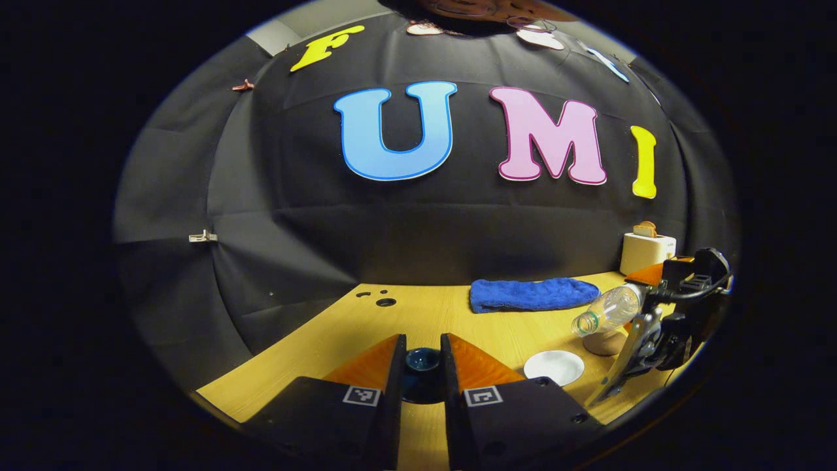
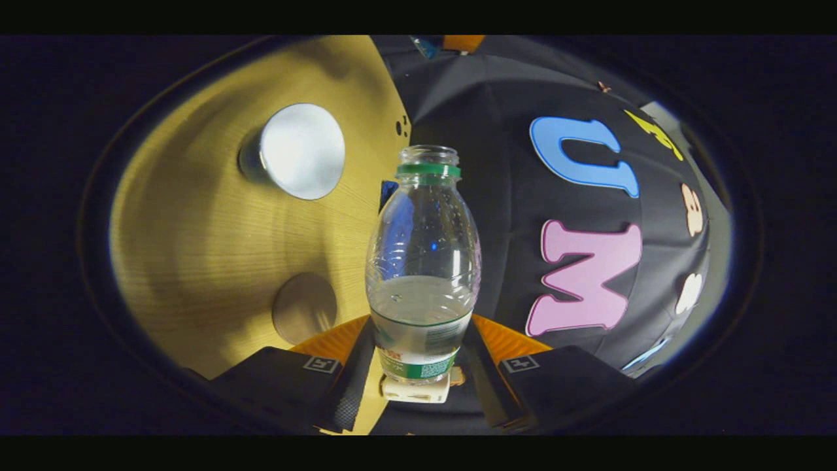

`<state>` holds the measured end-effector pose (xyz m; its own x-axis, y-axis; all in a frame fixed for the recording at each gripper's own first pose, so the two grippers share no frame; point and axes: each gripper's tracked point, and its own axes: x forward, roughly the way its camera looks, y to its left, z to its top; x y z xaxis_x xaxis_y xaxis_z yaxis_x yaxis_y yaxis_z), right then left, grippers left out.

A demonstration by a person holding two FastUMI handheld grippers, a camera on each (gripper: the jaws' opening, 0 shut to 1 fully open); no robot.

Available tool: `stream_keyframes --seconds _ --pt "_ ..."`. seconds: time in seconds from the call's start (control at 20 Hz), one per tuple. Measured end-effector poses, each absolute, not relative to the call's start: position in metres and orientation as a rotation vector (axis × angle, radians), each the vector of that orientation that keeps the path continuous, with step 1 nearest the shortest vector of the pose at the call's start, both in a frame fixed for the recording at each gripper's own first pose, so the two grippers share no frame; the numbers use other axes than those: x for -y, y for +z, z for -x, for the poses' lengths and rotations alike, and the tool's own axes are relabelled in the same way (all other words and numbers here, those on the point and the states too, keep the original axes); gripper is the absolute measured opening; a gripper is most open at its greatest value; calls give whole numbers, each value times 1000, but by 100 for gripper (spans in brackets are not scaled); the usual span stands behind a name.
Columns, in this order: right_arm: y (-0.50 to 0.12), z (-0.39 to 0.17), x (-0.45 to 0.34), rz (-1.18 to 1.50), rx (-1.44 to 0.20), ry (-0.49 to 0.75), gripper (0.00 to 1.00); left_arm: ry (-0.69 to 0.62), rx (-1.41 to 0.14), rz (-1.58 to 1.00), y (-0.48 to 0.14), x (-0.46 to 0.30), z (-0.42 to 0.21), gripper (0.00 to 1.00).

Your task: Open the teacup lid with one hand, grasp the water bottle and pour water into the teacup with the other hand; after pouring, place the water bottle on the coaster and then close the teacup lid.

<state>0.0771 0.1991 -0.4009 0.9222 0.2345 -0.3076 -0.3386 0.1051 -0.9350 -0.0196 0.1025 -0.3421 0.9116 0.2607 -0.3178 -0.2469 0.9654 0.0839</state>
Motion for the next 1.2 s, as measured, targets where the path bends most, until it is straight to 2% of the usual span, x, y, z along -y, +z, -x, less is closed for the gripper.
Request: stream_keyframes --seconds 0.1,0.35,0.4,0.45,0.55,0.7,0.95,1.05,1.1,1.2 --pt "-400 -78 -201 1456 -53 436 74 267 -334 -33 -342 -104 22 32" --pt "-400 -83 -201 1529 -13 455 74 275 -332 -38 -343 -108 27 32" --pt "-400 -85 -201 1536 -5 460 77 276 -331 -38 -342 -108 27 29" --pt "-399 -86 -201 1546 -2 462 74 277 -331 -35 -342 -109 29 29" --pt "-396 -87 -202 1571 15 464 74 279 -332 -33 -343 -108 31 36" --pt "-395 -92 -202 1600 43 473 74 285 -331 -36 -341 -109 33 29" --pt "-391 -95 -204 1633 85 475 74 289 -325 -37 -339 -109 33 28" --pt "-389 -98 -206 1646 104 478 74 290 -321 -38 -339 -109 31 32" --pt "-388 -99 -206 1653 113 482 74 289 -319 -39 -338 -108 30 28" --pt "-384 -101 -208 1671 140 480 74 288 -318 -36 -338 -107 30 32"
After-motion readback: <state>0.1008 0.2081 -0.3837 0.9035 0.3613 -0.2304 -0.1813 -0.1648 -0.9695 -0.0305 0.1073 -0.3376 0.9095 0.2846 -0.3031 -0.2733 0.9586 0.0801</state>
